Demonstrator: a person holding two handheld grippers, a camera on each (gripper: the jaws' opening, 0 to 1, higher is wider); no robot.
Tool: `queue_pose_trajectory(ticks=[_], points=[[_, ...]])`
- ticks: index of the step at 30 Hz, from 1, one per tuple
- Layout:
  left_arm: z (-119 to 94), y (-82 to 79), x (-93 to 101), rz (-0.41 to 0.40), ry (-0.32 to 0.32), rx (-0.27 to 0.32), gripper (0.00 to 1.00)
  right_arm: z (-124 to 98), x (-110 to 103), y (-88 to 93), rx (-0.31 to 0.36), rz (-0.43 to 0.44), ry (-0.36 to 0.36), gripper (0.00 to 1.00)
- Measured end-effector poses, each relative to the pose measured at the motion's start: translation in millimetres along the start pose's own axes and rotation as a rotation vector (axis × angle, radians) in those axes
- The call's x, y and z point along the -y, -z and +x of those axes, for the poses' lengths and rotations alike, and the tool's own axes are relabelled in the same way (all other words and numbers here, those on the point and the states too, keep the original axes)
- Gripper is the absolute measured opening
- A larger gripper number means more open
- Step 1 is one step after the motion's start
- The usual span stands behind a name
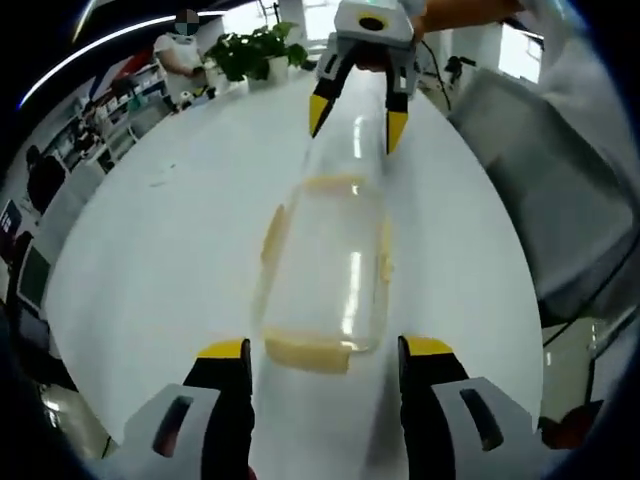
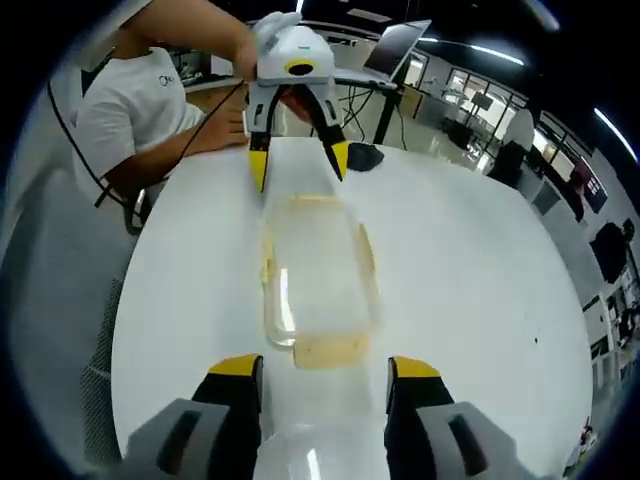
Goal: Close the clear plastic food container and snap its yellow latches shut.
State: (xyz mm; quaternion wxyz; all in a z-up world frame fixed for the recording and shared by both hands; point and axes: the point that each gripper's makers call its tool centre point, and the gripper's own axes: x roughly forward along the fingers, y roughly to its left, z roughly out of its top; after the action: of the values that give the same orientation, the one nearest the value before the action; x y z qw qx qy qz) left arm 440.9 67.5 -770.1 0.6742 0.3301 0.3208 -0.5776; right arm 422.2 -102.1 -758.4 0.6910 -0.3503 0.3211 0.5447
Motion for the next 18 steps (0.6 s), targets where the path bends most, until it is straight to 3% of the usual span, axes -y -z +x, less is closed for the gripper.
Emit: queue_pose_trajectory(ticks=[7, 10, 13, 18], points=[[8.1, 9.1, -2.6, 0.032, 0.022, -0.037, 0.49, 16.1, 0.8, 3.2, -0.043, -0.058, -0.033, 0.42], [11.4, 10.6, -5.8, 0.066, 0.023, -0.042, 0.40, 23.5, 0.3, 10.6, -0.086, -0.075, -0.042, 0.41], [17.7, 15.3, -7.1, 0.044, 0.031, -0.054, 0.44, 28.7, -0.2, 14.2, -0.099, -0.079, -0.059, 0.41], [20.9, 20.8, -2.2, 0.077, 0.063, -0.080, 0.42, 34.1, 1.7, 13.7, -0.110, -0.090, -0.078, 0.38]])
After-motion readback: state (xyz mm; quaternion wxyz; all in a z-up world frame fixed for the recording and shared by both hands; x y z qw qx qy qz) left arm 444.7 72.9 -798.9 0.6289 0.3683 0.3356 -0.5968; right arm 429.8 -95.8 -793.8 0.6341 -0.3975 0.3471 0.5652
